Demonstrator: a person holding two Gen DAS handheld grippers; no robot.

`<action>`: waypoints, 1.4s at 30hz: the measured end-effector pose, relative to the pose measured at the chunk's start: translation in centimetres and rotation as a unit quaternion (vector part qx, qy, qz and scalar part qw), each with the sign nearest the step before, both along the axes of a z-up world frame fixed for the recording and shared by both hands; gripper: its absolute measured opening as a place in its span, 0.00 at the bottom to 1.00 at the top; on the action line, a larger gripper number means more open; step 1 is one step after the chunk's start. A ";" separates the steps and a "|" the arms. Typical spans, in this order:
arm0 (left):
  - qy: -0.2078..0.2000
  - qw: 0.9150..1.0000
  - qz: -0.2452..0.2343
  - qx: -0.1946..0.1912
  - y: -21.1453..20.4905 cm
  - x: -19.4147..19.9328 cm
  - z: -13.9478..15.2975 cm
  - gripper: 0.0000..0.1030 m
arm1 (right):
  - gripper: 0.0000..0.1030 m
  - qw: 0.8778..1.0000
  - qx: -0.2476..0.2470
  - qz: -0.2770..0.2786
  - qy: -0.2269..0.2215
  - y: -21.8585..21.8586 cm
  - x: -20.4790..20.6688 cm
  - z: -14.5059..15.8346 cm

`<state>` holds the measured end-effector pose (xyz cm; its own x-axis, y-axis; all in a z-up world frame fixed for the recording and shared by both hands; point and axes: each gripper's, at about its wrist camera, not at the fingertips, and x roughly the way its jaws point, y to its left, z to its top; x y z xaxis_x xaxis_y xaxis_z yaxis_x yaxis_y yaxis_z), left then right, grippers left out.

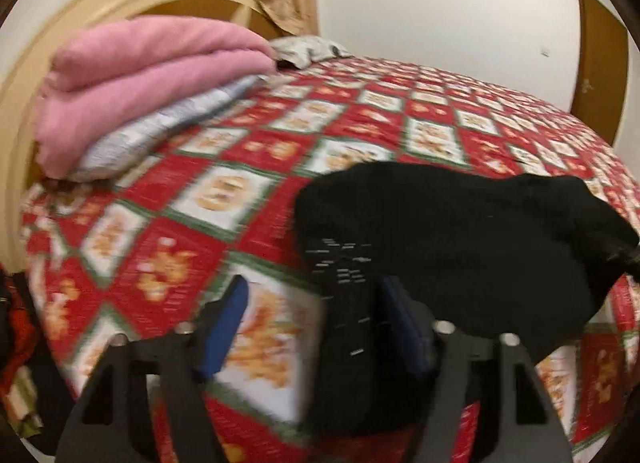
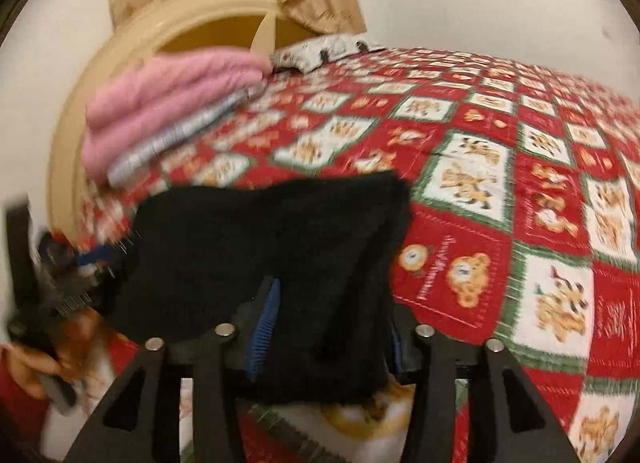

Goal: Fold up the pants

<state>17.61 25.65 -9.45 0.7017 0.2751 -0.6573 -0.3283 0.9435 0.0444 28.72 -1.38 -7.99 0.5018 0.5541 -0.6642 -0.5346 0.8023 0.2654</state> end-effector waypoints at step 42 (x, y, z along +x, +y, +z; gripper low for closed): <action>0.052 0.998 -0.010 -0.027 -7.2 -6.0 -0.8 0.90 | 0.61 0.991 -0.043 -0.092 0.092 1.9 -11.3 -0.3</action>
